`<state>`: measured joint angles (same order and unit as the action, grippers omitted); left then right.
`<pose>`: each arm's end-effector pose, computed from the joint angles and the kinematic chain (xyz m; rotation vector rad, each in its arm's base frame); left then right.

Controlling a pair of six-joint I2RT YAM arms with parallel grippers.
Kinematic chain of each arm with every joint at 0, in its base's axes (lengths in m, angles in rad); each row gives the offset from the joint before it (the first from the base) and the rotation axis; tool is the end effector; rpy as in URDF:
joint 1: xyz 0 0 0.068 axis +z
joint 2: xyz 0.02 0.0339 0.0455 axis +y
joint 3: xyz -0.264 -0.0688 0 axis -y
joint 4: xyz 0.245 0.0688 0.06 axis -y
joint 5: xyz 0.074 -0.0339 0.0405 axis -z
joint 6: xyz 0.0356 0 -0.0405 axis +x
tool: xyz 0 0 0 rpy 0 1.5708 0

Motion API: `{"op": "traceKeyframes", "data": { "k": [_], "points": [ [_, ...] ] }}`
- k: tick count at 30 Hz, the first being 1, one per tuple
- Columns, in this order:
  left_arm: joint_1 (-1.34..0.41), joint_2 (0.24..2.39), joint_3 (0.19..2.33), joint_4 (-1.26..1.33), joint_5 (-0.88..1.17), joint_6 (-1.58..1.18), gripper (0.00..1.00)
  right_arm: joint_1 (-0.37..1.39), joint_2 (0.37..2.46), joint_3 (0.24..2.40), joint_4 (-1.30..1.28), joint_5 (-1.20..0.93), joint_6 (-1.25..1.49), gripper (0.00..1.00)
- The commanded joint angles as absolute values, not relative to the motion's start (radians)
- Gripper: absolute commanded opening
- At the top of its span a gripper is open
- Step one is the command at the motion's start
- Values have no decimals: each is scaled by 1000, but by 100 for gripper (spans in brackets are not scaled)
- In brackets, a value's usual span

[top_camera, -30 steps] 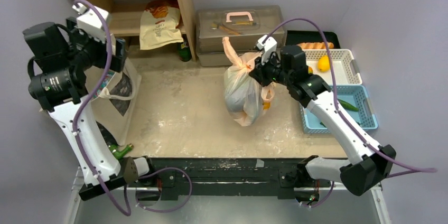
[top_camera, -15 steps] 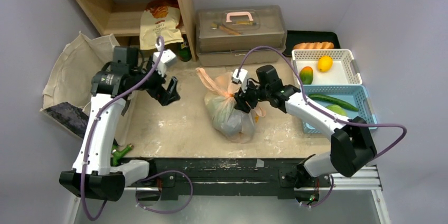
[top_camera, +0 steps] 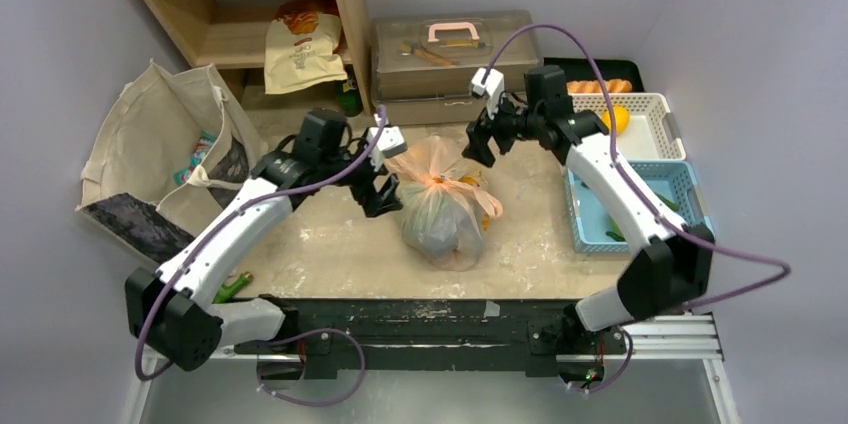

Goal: Untie the knot of the grocery bags and take out the mixed food

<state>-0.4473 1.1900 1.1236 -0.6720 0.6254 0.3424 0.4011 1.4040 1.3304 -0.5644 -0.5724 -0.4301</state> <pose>0.2131 -0.1254 0.3330 1.1538 1.9388 -0.7729 0.2764 0.1382 0.3538 -1.1503 1.8239 0.6121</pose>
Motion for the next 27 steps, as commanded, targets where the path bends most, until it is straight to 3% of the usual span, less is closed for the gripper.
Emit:
{"op": "traceKeyframes", "data": {
  "k": [1,8,15,19,24,27],
  "points": [
    [-519,1303,1115,-398,463,141,85,334,1576,1389,-609,-577,-475,76],
    [-555,1472,1145,-348,392,49,87,367,1638,1311,-549,-592,-515,69],
    [-511,1530,1172,-384,471,99,66,449,1488,1130,-574,-633,-541,56],
    [-440,1469,1117,-348,641,207,67,544,1367,1019,-555,-661,-504,55],
    [-442,1367,1029,-348,811,390,75,558,1294,1016,-509,-623,-451,56],
    [-481,1363,1023,-351,787,423,79,511,1299,1058,-505,-608,-457,56]
  ]
}}
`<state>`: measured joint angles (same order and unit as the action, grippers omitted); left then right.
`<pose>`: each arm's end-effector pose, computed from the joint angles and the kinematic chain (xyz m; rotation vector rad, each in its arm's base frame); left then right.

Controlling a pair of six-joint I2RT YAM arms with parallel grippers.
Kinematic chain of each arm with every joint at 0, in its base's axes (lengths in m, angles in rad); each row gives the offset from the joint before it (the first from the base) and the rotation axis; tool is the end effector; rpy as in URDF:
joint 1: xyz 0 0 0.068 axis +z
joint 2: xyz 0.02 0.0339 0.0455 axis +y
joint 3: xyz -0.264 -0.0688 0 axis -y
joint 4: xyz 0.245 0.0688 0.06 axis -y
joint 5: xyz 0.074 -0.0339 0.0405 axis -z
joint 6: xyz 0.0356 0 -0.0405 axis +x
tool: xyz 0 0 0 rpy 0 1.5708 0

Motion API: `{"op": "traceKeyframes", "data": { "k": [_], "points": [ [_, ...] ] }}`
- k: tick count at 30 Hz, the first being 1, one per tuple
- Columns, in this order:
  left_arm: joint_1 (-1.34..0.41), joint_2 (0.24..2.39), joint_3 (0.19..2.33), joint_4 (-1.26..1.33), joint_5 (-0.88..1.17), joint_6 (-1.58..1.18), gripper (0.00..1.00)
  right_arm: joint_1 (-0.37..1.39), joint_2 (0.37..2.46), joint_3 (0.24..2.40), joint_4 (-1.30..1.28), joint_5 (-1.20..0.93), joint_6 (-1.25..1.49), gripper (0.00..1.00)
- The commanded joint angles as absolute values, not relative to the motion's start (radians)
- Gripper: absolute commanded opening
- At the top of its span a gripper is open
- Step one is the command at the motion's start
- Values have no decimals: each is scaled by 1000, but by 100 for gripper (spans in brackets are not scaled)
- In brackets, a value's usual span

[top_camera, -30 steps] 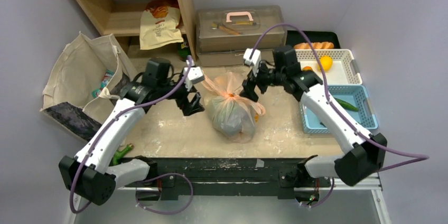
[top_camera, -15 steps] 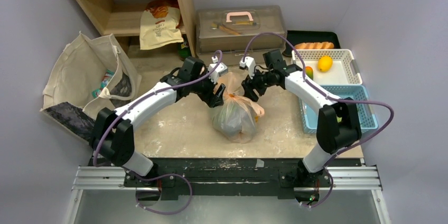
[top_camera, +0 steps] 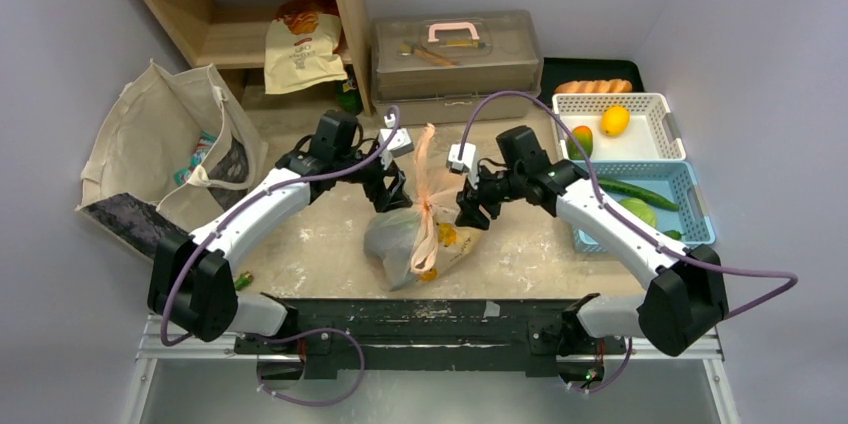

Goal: Untie the knot of the grocery bags and take out the mixed food

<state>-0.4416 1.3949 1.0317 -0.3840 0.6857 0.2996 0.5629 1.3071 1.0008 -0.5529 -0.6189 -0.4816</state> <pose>0.2604 -0.1480 0.2735 1.1323 1.9537 -0.8635 0.2174 0.1616 0.2737 -1.4123 1.8949 0.7851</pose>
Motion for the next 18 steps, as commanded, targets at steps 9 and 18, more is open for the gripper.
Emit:
{"op": "traceKeyframes", "data": {
  "k": [9,18],
  "points": [
    [-525,1433,1043,-364,711,480,79,529,1360,1049,-401,-631,-442,71],
    [-544,1488,1042,-433,670,652,56,574,1456,1014,-355,-600,-507,59]
  ]
}}
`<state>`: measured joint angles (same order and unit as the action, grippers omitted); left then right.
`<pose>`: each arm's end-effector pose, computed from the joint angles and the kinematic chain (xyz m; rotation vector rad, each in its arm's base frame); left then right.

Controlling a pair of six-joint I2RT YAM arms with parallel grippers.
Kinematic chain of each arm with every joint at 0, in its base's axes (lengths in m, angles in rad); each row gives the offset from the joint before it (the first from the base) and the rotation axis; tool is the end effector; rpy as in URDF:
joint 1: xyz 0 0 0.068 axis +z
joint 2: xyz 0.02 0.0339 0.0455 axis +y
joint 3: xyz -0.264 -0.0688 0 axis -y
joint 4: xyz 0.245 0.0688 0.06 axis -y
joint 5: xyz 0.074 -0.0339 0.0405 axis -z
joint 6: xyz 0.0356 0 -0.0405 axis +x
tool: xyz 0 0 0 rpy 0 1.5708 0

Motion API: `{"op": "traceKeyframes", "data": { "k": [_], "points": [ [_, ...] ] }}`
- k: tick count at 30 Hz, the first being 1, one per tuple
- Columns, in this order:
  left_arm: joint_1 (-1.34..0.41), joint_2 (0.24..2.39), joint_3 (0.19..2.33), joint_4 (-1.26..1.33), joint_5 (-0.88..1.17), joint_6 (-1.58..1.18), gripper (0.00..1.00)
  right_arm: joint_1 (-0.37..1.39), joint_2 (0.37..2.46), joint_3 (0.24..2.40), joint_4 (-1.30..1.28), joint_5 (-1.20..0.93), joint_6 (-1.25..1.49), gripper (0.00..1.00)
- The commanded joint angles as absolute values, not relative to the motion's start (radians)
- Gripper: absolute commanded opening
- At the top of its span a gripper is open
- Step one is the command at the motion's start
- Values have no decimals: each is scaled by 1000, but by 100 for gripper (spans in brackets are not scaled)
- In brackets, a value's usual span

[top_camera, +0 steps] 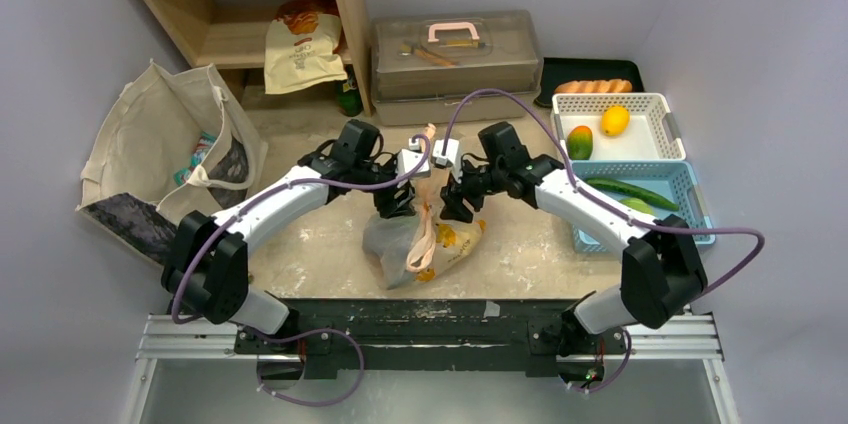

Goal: Untie the knot of the grocery bags and take out the mixed food

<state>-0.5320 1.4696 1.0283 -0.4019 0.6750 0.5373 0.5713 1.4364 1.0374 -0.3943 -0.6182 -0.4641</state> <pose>0.2543 -0.1755 0.2497 1.4358 1.8217 -0.8045 0.2462 0.1828 0.2618 -1.3926 1.8404 0.7799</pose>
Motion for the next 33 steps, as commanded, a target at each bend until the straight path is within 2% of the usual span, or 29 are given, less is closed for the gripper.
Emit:
{"op": "traceKeyframes", "data": {
  "k": [1,5,6,7,8,18,23,26,27,28,29,30,31,33],
  "points": [
    [-544,1495,1044,-441,667,658,50,574,1456,999,-353,-595,-516,55],
    [-544,1506,1050,-463,666,662,16,574,1443,978,-350,-572,-509,37],
    [-545,1501,1048,-461,667,657,5,574,1441,979,-354,-569,-503,25],
    [-545,1494,1044,-457,664,649,0,574,1437,983,-356,-559,-494,9],
    [-544,1479,1038,-450,657,640,0,575,1431,988,-361,-541,-482,0],
    [-508,1230,899,-496,595,704,0,507,1244,930,-442,-388,-450,0],
    [-449,1171,857,-494,586,734,0,440,1183,887,-521,-394,-505,0],
    [-452,1144,831,-450,610,746,0,436,1175,907,-531,-481,-543,0],
    [-459,1144,830,-428,618,743,0,444,1188,932,-522,-525,-543,16],
    [-469,1150,835,-412,620,744,0,453,1209,959,-494,-566,-523,46],
    [-476,1159,838,-393,620,747,0,462,1233,986,-462,-598,-503,72],
    [-479,1168,843,-380,624,744,0,471,1255,1005,-432,-634,-494,89],
    [-480,1178,851,-368,627,739,0,477,1275,1013,-386,-671,-484,95],
    [-481,1193,860,-352,633,740,0,506,1312,1003,-265,-717,-459,97]
  ]
}}
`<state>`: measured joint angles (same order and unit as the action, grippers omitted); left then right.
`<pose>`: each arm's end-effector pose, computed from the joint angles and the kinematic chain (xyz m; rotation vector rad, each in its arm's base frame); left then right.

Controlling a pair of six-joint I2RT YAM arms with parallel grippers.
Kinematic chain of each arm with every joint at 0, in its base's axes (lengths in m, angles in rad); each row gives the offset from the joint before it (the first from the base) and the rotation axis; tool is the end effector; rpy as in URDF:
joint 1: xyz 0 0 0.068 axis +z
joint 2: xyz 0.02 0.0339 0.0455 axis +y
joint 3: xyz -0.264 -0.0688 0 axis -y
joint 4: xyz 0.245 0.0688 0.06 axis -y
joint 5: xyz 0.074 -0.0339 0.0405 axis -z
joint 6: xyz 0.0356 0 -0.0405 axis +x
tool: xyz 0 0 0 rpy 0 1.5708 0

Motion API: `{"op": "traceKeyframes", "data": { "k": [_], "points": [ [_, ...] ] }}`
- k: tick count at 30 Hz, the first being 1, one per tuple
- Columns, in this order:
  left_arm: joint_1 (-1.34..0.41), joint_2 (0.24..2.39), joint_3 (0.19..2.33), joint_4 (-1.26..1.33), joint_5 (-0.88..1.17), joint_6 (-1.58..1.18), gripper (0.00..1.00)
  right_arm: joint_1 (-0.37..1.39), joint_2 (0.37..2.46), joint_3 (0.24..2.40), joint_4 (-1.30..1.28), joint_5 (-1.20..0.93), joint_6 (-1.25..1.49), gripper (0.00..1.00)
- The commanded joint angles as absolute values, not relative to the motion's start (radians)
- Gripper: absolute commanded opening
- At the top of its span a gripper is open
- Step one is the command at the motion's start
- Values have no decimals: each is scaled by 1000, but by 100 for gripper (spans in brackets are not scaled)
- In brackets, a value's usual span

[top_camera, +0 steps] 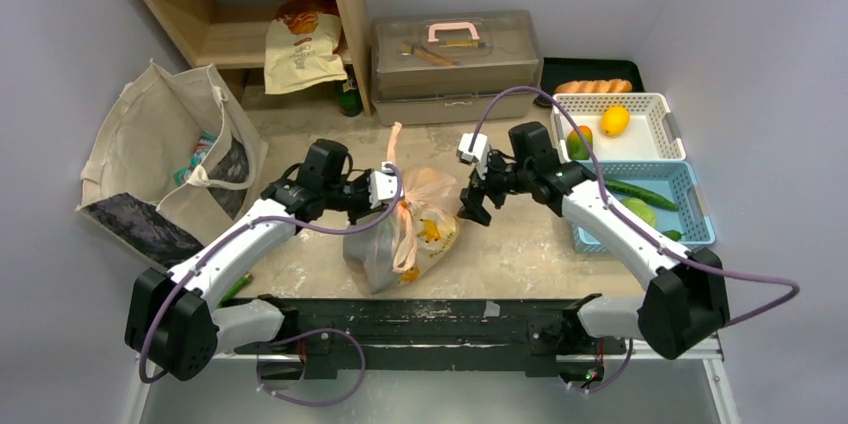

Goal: Untie the knot of the grocery bags and take out the mixed food

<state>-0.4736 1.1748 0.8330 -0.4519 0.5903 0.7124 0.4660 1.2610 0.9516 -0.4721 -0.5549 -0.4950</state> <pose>0.2061 -0.1279 0.2576 1.4886 1.7081 -0.5691 0.2285 0.1359 0.2741 -1.2904 1.8920 0.6339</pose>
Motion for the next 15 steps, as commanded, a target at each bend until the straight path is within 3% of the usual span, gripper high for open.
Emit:
{"op": "traceKeyframes", "data": {
  "k": [1,5,11,13,15],
  "points": [
    [-482,1195,860,-343,637,746,0,528,1339,997,-212,-724,-459,97],
    [-490,1187,855,-303,639,756,0,592,1425,997,-37,-747,-471,96],
    [-513,1155,848,-282,624,765,0,622,1557,1050,-7,-752,-548,91],
    [-520,1152,851,-280,611,752,0,627,1599,1078,-21,-746,-569,82],
    [-522,1154,856,-278,589,729,0,632,1628,1106,-79,-741,-605,59]
  ]
}}
